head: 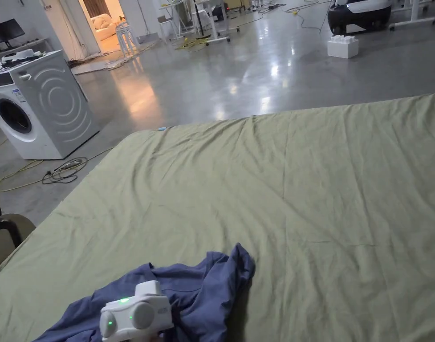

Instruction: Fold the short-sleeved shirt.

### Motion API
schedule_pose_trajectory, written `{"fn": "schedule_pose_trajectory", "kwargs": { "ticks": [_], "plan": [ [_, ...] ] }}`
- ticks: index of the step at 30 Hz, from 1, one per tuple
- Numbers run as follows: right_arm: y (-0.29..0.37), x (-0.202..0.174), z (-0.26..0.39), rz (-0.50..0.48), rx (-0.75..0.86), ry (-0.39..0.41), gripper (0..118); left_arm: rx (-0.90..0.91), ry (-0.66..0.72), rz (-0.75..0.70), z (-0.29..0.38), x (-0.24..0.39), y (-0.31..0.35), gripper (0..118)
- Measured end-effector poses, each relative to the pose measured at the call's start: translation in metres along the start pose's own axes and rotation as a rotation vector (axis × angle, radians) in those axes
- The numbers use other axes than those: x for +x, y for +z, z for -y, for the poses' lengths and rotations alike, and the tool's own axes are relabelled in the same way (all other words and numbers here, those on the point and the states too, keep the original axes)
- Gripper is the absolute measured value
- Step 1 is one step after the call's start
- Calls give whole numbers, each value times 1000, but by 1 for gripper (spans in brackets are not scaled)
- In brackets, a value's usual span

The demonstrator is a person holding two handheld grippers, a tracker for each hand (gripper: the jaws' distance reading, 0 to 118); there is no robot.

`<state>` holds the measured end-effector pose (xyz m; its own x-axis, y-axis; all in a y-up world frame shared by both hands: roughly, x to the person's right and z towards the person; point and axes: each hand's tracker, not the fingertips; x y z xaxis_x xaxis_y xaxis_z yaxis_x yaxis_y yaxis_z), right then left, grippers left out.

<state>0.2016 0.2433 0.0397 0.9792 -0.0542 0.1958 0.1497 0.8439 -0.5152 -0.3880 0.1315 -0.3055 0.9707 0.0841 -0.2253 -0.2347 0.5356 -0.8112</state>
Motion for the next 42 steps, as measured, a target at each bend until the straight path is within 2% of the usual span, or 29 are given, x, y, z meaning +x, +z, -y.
{"fn": "schedule_pose_trajectory", "kwargs": {
  "ticks": [3,5,9,14,19,24,27,31,32,34,36,37,40,42],
  "plan": [
    [-1,6,-1,-37,1,-38,1,123,275,157,-20,-12,38,3],
    [-8,10,-2,-60,-29,-80,1,182,201,245,-36,5,60,3],
    [-3,8,-6,-60,9,-58,1,331,7,303,-73,65,103,3],
    [12,13,-3,-44,40,-71,1,395,-184,470,-77,201,129,3],
    [29,23,8,11,10,-51,1,316,-357,747,0,343,130,3],
    [55,37,20,79,8,-62,1,96,-585,939,114,455,129,3],
    [69,43,30,119,-5,-79,1,5,-733,1003,179,491,132,3],
    [79,45,45,160,-36,-96,1,16,-898,988,232,503,127,3],
    [78,45,48,164,-46,-121,1,27,-925,984,239,500,124,11],
    [72,41,53,132,-45,-144,1,24,-931,976,239,489,115,15],
    [62,34,53,112,-47,-146,1,16,-865,970,224,470,115,55],
    [56,30,50,91,-44,-141,1,38,-820,972,212,458,118,70],
    [37,23,38,34,-12,-143,1,132,-618,982,167,396,143,73],
    [23,17,23,-4,35,-148,1,260,-546,953,143,348,173,73]
  ]
}}
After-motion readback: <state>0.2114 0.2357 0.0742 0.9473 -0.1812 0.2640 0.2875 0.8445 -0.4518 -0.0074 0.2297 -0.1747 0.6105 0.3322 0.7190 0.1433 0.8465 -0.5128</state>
